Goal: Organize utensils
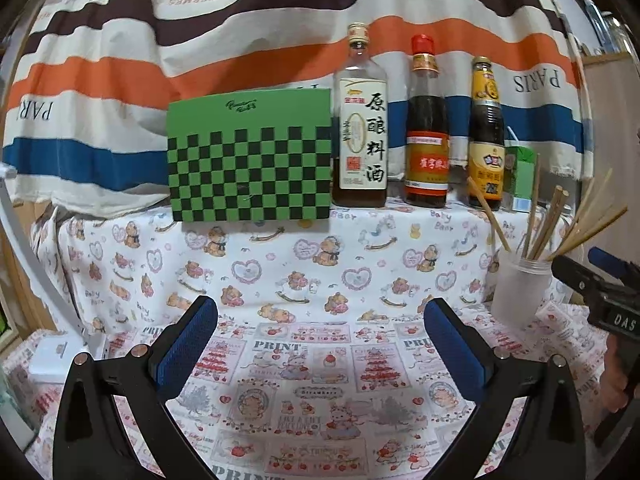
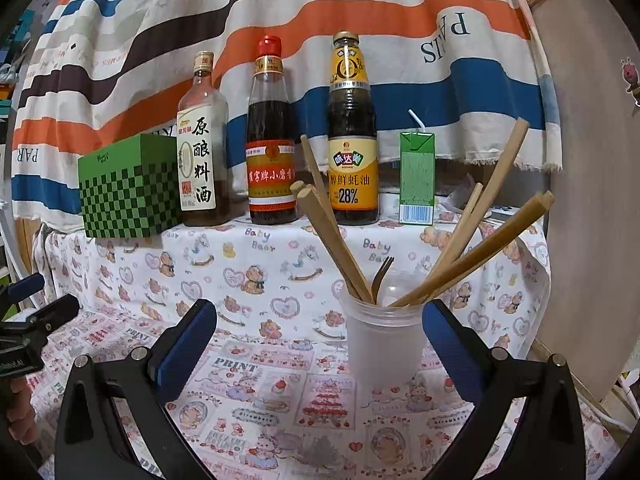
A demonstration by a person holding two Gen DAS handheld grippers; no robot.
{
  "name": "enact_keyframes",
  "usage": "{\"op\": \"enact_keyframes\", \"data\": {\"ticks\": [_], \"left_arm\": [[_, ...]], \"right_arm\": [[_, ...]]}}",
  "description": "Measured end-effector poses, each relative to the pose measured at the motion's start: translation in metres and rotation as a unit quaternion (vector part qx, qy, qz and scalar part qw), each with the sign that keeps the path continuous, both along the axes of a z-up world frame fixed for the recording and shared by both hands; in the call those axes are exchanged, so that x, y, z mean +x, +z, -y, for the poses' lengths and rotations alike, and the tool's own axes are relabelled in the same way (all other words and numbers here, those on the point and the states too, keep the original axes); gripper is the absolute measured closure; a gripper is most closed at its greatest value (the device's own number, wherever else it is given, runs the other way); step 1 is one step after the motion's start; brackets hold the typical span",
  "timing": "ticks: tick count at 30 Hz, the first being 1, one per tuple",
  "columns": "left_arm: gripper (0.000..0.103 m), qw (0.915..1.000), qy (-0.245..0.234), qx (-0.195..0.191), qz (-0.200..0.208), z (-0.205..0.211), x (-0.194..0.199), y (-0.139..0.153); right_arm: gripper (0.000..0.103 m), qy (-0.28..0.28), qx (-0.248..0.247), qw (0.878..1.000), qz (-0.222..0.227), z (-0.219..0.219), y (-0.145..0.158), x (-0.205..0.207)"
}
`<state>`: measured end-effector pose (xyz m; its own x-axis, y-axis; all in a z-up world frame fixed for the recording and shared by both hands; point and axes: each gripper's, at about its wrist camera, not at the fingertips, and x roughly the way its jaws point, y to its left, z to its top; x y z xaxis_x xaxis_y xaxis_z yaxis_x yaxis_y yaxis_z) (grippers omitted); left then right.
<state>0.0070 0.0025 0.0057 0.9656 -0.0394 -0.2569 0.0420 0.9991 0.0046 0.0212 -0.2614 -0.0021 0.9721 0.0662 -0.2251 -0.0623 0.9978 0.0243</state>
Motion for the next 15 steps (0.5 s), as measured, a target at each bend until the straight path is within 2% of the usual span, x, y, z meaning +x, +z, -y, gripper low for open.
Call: {"op": "enact_keyframes", "data": {"ticks": [3, 6, 11, 15], "left_arm": [[0.001, 0.9998, 0.006, 0.002, -0.02, 0.0, 0.008, -0.003], [0.001, 0.999, 0.035, 0.006, -0.027, -0.001, 0.01, -0.005], [0.0, 0.9994, 0.02, 0.011, -0.027, 0.002, 0.01, -0.006], [0.0, 0.9994, 0.021, 0.006, -0.028, 0.0, 0.01, -0.005]], "right_arm": [[0.0, 0.0, -0.006, 1.0, -0.005, -0.003, -0.001, 0.001], [0.0, -0.002, -0.008, 1.0, -0.01, -0.003, -0.002, 0.003], [0.0, -0.011, -0.019, 0.999, -0.038, -0.006, -0.006, 0.012], [0.0, -0.013, -0.02, 0.999, -0.038, -0.007, -0.007, 0.012]]}}
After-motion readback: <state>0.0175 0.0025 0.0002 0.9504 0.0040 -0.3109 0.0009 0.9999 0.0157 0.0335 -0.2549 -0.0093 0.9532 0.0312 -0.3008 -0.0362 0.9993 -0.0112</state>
